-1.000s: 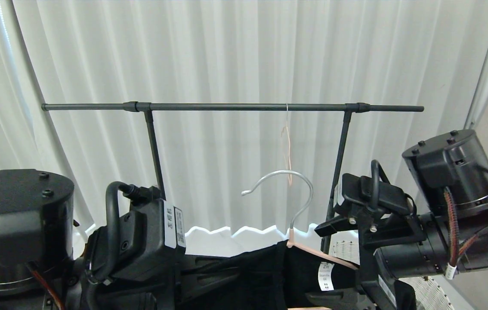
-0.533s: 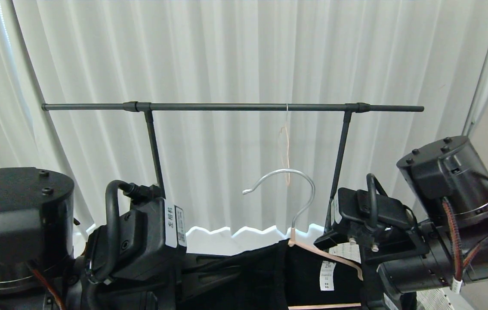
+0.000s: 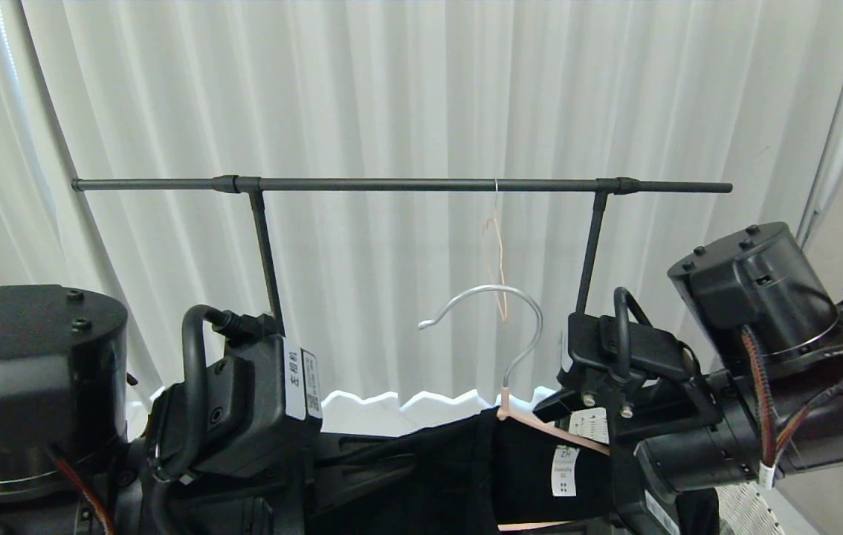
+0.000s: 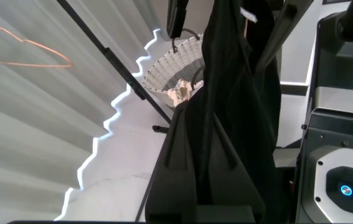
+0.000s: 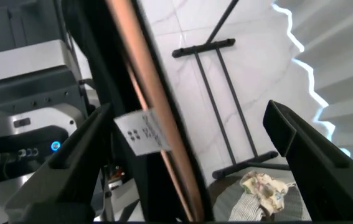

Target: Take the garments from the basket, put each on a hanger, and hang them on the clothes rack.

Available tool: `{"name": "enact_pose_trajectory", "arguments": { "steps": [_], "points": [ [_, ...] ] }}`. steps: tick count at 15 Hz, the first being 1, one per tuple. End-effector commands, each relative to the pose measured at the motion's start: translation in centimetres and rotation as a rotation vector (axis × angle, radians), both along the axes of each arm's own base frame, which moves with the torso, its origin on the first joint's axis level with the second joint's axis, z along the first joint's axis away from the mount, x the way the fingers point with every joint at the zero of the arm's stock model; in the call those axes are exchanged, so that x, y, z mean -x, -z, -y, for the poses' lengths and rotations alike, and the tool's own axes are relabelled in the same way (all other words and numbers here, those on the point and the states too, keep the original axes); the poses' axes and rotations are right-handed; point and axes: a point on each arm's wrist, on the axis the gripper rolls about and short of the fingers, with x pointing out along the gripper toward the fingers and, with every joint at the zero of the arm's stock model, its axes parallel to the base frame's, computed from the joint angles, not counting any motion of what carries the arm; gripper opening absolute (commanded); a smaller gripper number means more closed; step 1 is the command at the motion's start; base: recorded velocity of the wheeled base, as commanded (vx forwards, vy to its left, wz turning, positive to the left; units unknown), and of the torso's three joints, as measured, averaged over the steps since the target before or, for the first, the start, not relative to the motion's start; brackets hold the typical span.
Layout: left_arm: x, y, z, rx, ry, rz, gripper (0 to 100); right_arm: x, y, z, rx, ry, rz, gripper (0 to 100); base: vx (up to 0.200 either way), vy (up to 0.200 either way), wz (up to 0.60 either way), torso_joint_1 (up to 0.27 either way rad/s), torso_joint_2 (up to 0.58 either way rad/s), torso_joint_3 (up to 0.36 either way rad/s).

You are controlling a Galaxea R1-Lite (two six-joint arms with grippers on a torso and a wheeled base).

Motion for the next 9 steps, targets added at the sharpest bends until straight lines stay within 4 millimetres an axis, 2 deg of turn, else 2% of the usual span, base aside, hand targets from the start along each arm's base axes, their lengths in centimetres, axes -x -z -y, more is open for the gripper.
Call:
{"name": "enact_pose_trajectory", "arguments": {
  "steps": [1, 3, 4, 9],
  "points": [
    [-0.04, -0.10, 0.04, 0.003, 0.000, 0.003, 0, -0.41, 0.54, -0.67, 0.018, -0.001, -0.011, 100, 0.000, 0.000, 0.00, 0.000, 0.00, 0.000],
    [-0.05, -0.10, 0.04, 0.003, -0.002, 0.003, 0, -0.52, 0.63, -0.68, 0.030, 0.016, -0.001, 100, 0.000, 0.000, 0.00, 0.000, 0.00, 0.000],
    [-0.04, -0.08, 0.03, 0.002, -0.002, 0.002, 0, -0.53, 0.59, -0.69, 0.029, 0.016, 0.000, 0, 0.000, 0.000, 0.00, 0.000, 0.00, 0.000],
    [-0.02, 0.00, 0.01, -0.001, -0.001, 0.002, 0, -0.46, 0.34, -0.60, 0.019, 0.017, 0.009, 0, 0.000, 0.000, 0.00, 0.000, 0.00, 0.000]
  ]
}}
